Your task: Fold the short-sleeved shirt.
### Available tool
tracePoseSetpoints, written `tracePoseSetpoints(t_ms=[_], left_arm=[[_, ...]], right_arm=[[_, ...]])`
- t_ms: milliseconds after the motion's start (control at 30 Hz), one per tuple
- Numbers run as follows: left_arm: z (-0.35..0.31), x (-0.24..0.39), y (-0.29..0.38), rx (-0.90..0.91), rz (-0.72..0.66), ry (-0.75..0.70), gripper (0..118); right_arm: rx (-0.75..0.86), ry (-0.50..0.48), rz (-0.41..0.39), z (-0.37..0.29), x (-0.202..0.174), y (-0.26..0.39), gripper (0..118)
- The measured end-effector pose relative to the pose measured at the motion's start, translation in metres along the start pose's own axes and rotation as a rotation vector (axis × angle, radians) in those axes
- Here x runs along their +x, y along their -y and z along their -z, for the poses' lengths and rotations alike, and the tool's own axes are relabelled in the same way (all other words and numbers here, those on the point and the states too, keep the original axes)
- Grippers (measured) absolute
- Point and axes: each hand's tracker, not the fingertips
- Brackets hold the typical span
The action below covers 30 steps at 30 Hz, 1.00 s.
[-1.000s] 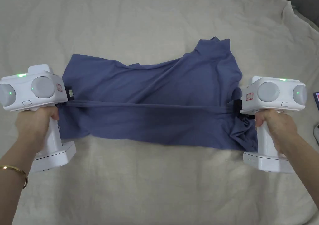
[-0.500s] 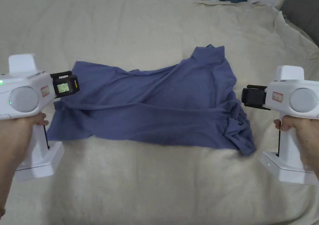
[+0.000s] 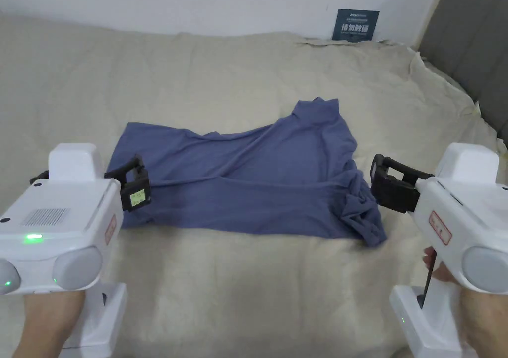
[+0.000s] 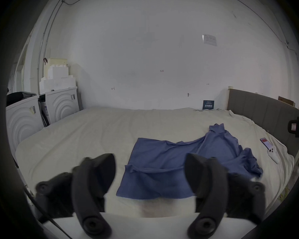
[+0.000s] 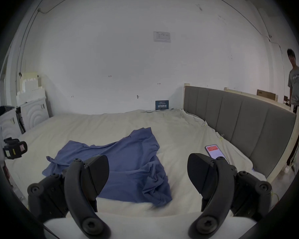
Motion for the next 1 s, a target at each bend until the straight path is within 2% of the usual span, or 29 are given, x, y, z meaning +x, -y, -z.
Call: tracePoseSetpoints(t_ms=[100, 167, 233, 300, 333, 767, 1000], left_arm=[[-0.012, 0.002, 0.001, 0.012, 0.011, 0.001, 45], [-0.019, 0.003, 0.001, 0.033, 0.004, 0.001, 24], [-0.024, 0.002, 0.000, 0.053, -0.007, -0.007, 4], [-0.028, 0.001, 0.001, 0.056, -0.014, -0.006, 0], [-0.031, 0.002, 0.000, 0.052, -0.018, -0.002, 0], [-0.041, 0.004, 0.003, 0.049, -0.008, 0.006, 0], [-0.035, 0.005, 0.002, 0.047, -0.011, 0.016, 0]], right_arm=[[0.003, -0.002, -0.013, -0.011, -0.006, 0.006, 91], [0.019, 0.003, -0.031, -0.014, -0.005, 0.011, 67], [0.017, 0.000, -0.023, -0.016, -0.004, 0.013, 32], [0.016, 0.000, -0.004, -0.020, -0.006, 0.016, 9], [0.017, 0.010, -0.005, -0.020, -0.006, 0.016, 3], [0.002, -0.019, 0.007, -0.018, -0.001, 0.019, 0], [-0.012, -0.023, -0.005, -0.019, -0.009, 0.020, 0]])
